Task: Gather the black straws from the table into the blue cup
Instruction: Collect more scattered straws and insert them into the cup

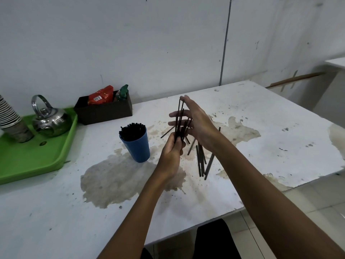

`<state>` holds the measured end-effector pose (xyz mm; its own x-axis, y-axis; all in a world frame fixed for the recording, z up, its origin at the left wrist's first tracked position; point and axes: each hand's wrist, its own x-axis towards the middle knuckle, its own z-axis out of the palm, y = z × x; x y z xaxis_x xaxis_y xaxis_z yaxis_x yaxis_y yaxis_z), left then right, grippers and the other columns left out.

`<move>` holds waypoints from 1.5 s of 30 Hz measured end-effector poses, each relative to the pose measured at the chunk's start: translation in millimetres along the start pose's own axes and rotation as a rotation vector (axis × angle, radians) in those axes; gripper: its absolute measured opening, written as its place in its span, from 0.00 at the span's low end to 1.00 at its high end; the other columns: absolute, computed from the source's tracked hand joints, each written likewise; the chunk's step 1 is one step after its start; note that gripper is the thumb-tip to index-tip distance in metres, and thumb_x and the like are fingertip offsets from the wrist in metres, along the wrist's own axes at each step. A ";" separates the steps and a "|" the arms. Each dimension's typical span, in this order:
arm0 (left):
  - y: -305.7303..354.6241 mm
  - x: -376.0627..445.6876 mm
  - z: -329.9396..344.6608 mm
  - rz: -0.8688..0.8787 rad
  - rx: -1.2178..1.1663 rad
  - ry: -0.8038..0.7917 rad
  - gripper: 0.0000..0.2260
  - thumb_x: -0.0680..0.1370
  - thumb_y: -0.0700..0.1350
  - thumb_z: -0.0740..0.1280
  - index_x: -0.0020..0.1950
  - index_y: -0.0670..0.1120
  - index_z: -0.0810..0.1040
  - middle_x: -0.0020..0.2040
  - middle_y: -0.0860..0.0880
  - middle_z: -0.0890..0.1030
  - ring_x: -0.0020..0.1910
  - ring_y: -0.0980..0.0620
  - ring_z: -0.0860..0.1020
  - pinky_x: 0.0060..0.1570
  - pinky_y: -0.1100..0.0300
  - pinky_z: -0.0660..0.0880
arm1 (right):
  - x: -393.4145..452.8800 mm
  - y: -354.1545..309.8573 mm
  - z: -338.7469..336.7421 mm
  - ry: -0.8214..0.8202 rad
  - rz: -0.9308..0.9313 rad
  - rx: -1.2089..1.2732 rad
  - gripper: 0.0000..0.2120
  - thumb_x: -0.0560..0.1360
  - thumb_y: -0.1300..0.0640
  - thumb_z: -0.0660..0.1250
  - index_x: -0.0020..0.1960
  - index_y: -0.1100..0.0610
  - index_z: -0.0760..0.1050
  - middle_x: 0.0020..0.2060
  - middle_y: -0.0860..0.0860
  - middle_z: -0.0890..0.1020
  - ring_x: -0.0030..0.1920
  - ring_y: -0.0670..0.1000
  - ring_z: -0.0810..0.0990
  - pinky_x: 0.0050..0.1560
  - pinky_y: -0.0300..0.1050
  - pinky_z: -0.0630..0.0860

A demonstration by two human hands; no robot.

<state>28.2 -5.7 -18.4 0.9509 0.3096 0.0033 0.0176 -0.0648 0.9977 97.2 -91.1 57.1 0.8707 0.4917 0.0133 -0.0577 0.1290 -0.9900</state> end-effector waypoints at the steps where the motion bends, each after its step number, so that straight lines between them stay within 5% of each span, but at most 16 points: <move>1: -1.0 -1.0 -0.4 0.007 0.011 0.007 0.12 0.84 0.53 0.52 0.63 0.57 0.71 0.57 0.36 0.76 0.64 0.33 0.69 0.58 0.45 0.73 | -0.6 -1.8 0.7 -0.012 -0.002 -0.007 0.17 0.82 0.41 0.54 0.65 0.48 0.69 0.49 0.54 0.85 0.49 0.56 0.86 0.43 0.48 0.76; 4: -4.4 -0.8 -2.2 0.042 0.067 0.027 0.27 0.78 0.62 0.51 0.69 0.46 0.69 0.61 0.28 0.69 0.64 0.26 0.64 0.63 0.32 0.65 | 0.1 -3.9 2.6 -0.063 -0.020 -0.041 0.19 0.82 0.42 0.56 0.60 0.55 0.75 0.44 0.55 0.84 0.49 0.60 0.85 0.41 0.43 0.76; 6: -5.6 -0.2 -3.1 0.085 0.100 0.041 0.28 0.78 0.63 0.51 0.69 0.45 0.68 0.60 0.28 0.69 0.63 0.25 0.64 0.60 0.31 0.66 | 0.9 -3.7 3.6 -0.077 -0.033 -0.075 0.18 0.82 0.43 0.58 0.52 0.58 0.76 0.42 0.54 0.84 0.48 0.62 0.85 0.39 0.42 0.75; 12: -6.2 -2.7 -2.4 0.155 0.201 0.067 0.26 0.79 0.62 0.50 0.67 0.45 0.69 0.52 0.33 0.74 0.58 0.31 0.72 0.57 0.37 0.72 | 1.1 -5.9 5.9 -0.077 -0.037 -0.139 0.18 0.82 0.44 0.57 0.45 0.58 0.72 0.42 0.57 0.84 0.42 0.61 0.86 0.44 0.42 0.76; 16: -8.9 -0.5 -2.2 0.177 0.216 0.098 0.24 0.79 0.62 0.51 0.64 0.47 0.70 0.42 0.46 0.76 0.48 0.36 0.73 0.44 0.50 0.74 | 4.1 -5.9 9.0 -0.071 -0.036 -0.132 0.20 0.82 0.42 0.56 0.41 0.57 0.71 0.40 0.57 0.85 0.41 0.60 0.86 0.52 0.49 0.78; 20: -12.1 1.7 -4.6 0.150 0.206 0.133 0.22 0.80 0.61 0.53 0.64 0.48 0.71 0.42 0.45 0.76 0.47 0.34 0.72 0.44 0.49 0.75 | 8.0 -7.1 10.7 -0.101 0.002 -0.135 0.18 0.82 0.50 0.54 0.46 0.60 0.77 0.44 0.59 0.86 0.46 0.63 0.85 0.55 0.52 0.75; 23: -19.5 2.7 -9.8 0.188 0.200 0.137 0.16 0.82 0.59 0.54 0.64 0.54 0.71 0.44 0.37 0.74 0.40 0.39 0.72 0.39 0.46 0.73 | 8.3 -7.6 13.1 -0.118 0.027 -0.135 0.16 0.79 0.58 0.54 0.56 0.62 0.78 0.44 0.61 0.86 0.46 0.64 0.85 0.43 0.51 0.73; 25: -24.2 3.1 -14.3 0.209 0.189 0.152 0.08 0.83 0.56 0.55 0.57 0.65 0.72 0.36 0.45 0.72 0.32 0.50 0.70 0.35 0.52 0.70 | 10.5 -4.5 15.3 -0.118 0.038 -0.152 0.16 0.78 0.60 0.53 0.57 0.63 0.77 0.43 0.63 0.85 0.45 0.65 0.85 0.37 0.49 0.70; 27: -29.1 5.6 -18.0 0.198 0.187 0.167 0.08 0.84 0.55 0.55 0.54 0.65 0.72 0.33 0.55 0.71 0.32 0.55 0.69 0.35 0.56 0.68 | 16.0 1.0 17.6 -0.110 0.031 -0.209 0.16 0.77 0.59 0.54 0.55 0.62 0.79 0.42 0.60 0.86 0.47 0.62 0.85 0.45 0.52 0.77; 29: -31.5 6.7 -20.3 0.186 0.171 0.168 0.09 0.83 0.56 0.55 0.58 0.59 0.73 0.35 0.53 0.72 0.33 0.57 0.70 0.37 0.59 0.69 | 21.5 6.9 18.7 -0.107 0.011 -0.303 0.17 0.76 0.57 0.55 0.50 0.60 0.81 0.40 0.57 0.87 0.48 0.59 0.86 0.61 0.58 0.76; 31: -32.9 6.6 -22.0 0.186 0.157 0.171 0.11 0.83 0.56 0.56 0.59 0.55 0.74 0.36 0.49 0.73 0.33 0.58 0.70 0.36 0.61 0.68 | 22.2 10.1 21.5 -0.130 0.004 -0.351 0.18 0.79 0.54 0.54 0.48 0.60 0.81 0.39 0.57 0.87 0.47 0.58 0.86 0.63 0.61 0.75; 33: -31.2 4.0 -22.4 0.193 0.174 0.175 0.08 0.83 0.54 0.57 0.53 0.56 0.76 0.33 0.56 0.74 0.33 0.59 0.72 0.37 0.63 0.69 | 20.8 10.7 25.1 -0.161 0.013 -0.311 0.19 0.81 0.52 0.53 0.47 0.60 0.80 0.39 0.57 0.86 0.44 0.60 0.86 0.51 0.63 0.77; 35: -28.0 1.2 -21.5 0.188 0.194 0.182 0.08 0.83 0.52 0.59 0.47 0.59 0.76 0.32 0.59 0.75 0.34 0.61 0.73 0.37 0.65 0.69 | 18.4 8.2 27.5 -0.175 0.035 -0.295 0.18 0.82 0.53 0.52 0.49 0.58 0.79 0.40 0.57 0.86 0.44 0.57 0.86 0.37 0.48 0.73; 37: -27.7 0.5 -20.7 0.213 0.199 0.183 0.09 0.83 0.51 0.59 0.44 0.59 0.75 0.31 0.58 0.75 0.32 0.60 0.72 0.36 0.64 0.70 | 16.6 6.7 27.9 -0.181 0.037 -0.361 0.17 0.81 0.55 0.52 0.50 0.57 0.79 0.42 0.55 0.87 0.48 0.53 0.86 0.33 0.41 0.70; 41: -31.4 4.9 -19.9 0.254 0.131 0.181 0.10 0.84 0.46 0.58 0.64 0.55 0.73 0.37 0.50 0.76 0.34 0.53 0.71 0.35 0.58 0.70 | 18.2 12.7 25.5 -0.215 0.014 -0.485 0.16 0.79 0.57 0.56 0.50 0.55 0.83 0.45 0.50 0.87 0.54 0.47 0.83 0.56 0.43 0.75; 45: -29.2 0.3 -14.4 0.238 0.109 0.159 0.16 0.84 0.47 0.57 0.71 0.58 0.62 0.36 0.54 0.77 0.38 0.50 0.75 0.40 0.59 0.74 | 18.4 18.1 25.9 -0.184 0.013 -0.533 0.15 0.80 0.56 0.56 0.57 0.53 0.81 0.56 0.48 0.84 0.60 0.47 0.79 0.61 0.42 0.71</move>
<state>23.5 10.0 -46.6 0.8718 0.4178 0.2556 -0.1591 -0.2520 0.9546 99.5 -57.4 43.1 0.7691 0.6387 -0.0225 0.2283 -0.3075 -0.9238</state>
